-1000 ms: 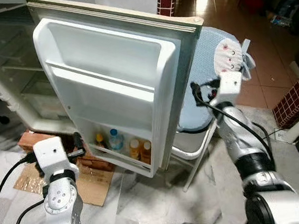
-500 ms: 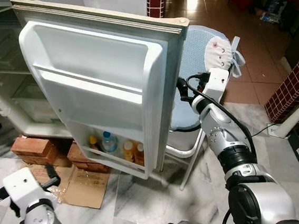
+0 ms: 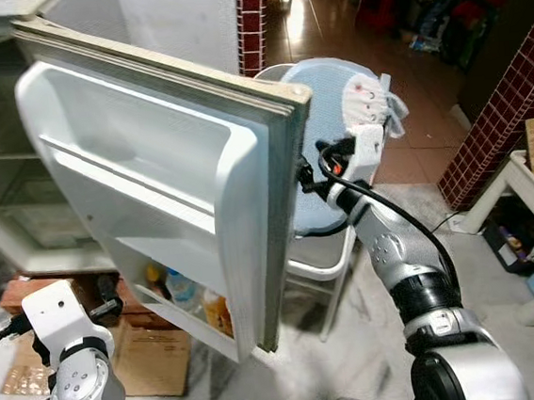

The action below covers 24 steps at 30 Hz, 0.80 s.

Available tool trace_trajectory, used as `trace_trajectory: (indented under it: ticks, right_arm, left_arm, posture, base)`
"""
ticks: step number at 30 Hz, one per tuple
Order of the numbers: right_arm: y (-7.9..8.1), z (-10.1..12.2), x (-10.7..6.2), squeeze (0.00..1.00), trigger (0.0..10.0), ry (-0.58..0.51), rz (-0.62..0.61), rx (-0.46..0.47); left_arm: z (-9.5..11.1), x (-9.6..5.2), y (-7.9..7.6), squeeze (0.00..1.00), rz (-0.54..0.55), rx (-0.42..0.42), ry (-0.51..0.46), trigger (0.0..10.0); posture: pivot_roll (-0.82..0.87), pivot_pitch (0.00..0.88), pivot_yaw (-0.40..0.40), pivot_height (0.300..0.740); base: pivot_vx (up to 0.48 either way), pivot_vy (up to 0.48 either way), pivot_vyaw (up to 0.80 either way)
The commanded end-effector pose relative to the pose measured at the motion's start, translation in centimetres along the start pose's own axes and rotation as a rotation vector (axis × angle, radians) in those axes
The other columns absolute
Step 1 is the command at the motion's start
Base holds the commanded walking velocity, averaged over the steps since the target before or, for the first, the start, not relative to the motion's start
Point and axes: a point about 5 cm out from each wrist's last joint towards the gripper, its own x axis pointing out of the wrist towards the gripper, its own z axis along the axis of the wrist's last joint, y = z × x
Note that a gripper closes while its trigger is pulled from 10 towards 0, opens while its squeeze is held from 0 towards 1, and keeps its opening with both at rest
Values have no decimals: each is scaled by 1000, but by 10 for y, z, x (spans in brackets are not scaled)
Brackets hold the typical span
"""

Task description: Restocking fridge

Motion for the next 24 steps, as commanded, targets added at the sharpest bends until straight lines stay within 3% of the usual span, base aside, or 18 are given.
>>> trace_trajectory:
  ticks: [1,7,8,14,24]
  right_arm:
    - [9,7,5,0,10000,-17,26,-9]
    - [39,1,0,0,10000,46,261,63]
    - [42,-3,-3,0,10000,69,295,39]
    - [32,-22,-10,0,10000,161,257,-102]
    - [32,-25,-18,0,10000,209,296,-92]
  left_arm:
    - [1,0,0,0,1,2,-4,10000]
    - [0,0,-1,0,13,6,10,10000]
    - [0,1,-1,0,14,6,10,10000]
    - [1,1,-2,0,11,6,2,10000]
    - [2,2,-1,0,22,8,2,10000]
  posture:
    - [131,32,-39,740]
    - [133,32,-41,740]
    - [132,32,-43,740]
    - [130,30,-44,740]
    - [137,30,-45,740]
  base:
    - [0,480,0]
    - [0,480,0]
    - [0,480,0]
    - [0,480,0]
    - [0,479,0]
